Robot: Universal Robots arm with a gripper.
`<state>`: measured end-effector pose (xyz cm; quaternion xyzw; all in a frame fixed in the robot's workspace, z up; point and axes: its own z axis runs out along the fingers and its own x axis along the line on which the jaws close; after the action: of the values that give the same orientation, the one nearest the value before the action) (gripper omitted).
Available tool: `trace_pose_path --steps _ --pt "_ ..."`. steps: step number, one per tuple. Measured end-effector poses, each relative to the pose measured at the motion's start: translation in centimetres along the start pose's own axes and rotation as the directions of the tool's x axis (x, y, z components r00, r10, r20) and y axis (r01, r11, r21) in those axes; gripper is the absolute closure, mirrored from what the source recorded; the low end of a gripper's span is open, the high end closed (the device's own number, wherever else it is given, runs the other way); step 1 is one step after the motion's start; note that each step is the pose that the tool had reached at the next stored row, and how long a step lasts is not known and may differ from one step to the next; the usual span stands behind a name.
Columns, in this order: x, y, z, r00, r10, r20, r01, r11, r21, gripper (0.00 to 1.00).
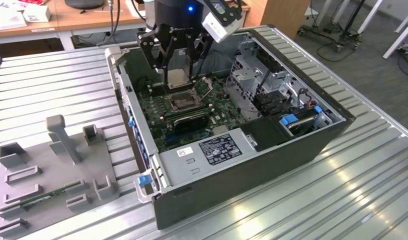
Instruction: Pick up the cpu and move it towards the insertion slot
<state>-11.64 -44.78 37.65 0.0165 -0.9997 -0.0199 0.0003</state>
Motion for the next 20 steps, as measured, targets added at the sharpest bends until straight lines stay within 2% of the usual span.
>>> trace_pose_path --steps 8,20 --pt "-0.27 -0.01 0.0 1.0 0.0 0.0 0.0 1.0 0.0 0.45" --pt "-2.14 -0.07 0.0 1.0 0.0 0.0 0.0 1.0 0.0 0.45"
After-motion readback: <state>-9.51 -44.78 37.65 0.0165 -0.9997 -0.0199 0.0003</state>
